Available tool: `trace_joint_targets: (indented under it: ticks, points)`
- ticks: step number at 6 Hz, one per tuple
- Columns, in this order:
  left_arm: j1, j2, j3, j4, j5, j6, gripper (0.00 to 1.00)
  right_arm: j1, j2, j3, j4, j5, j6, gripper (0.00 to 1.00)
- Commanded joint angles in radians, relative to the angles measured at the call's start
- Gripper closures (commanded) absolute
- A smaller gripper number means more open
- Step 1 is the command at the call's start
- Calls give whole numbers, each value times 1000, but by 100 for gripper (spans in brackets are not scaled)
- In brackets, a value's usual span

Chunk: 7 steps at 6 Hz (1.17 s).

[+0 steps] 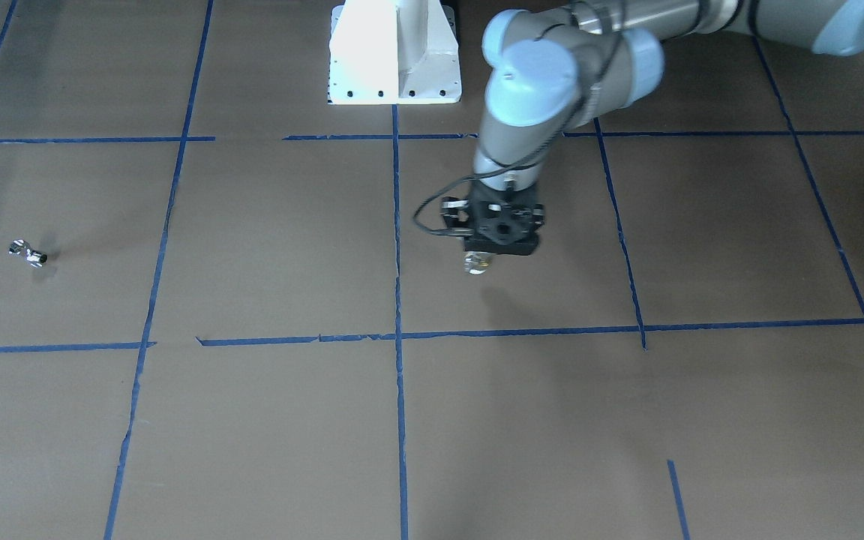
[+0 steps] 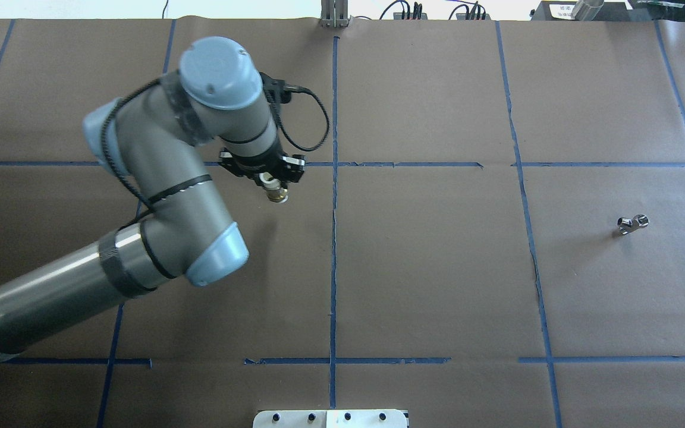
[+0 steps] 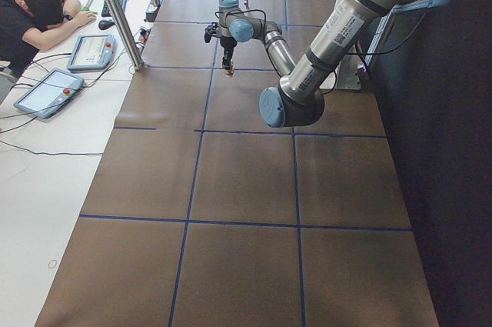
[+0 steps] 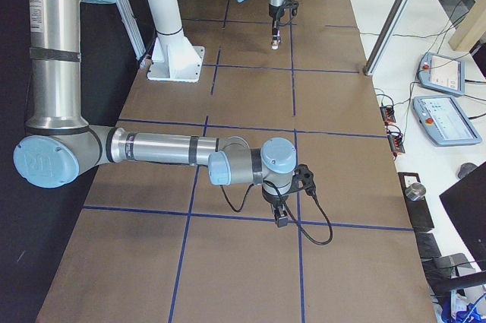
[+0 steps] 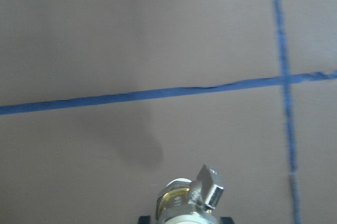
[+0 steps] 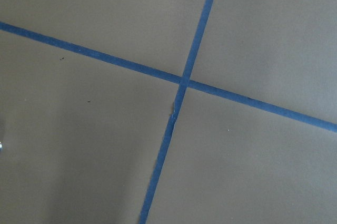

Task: Assemble PPR valve and pipe with both arms
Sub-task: 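Carry the white fitting with the left gripper toward the table center, then lower the white fitting upright at the center and open the left gripper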

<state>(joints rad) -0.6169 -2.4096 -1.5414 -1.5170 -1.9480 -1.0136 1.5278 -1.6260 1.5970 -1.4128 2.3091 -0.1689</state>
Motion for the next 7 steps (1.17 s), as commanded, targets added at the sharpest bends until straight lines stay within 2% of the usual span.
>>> trace_joint_targets:
  ticks: [1, 2, 4, 6, 7]
  points:
    - [101, -95, 98, -11, 40, -51, 100, 0, 0, 0, 0, 0, 0, 0]
    - [118, -97, 98, -11, 44, -54, 100, 0, 0, -2, 0, 0, 0, 0]
    - [131, -92, 101, -11, 44, -53, 92, 0, 0, -2, 0, 1, 0, 0]
    - [131, -86, 99, -11, 44, -51, 91, 0, 0, -3, 0, 1, 0, 0]
    - [131, -85, 99, -12, 44, -51, 74, 0, 0, -3, 0, 1, 0, 0]
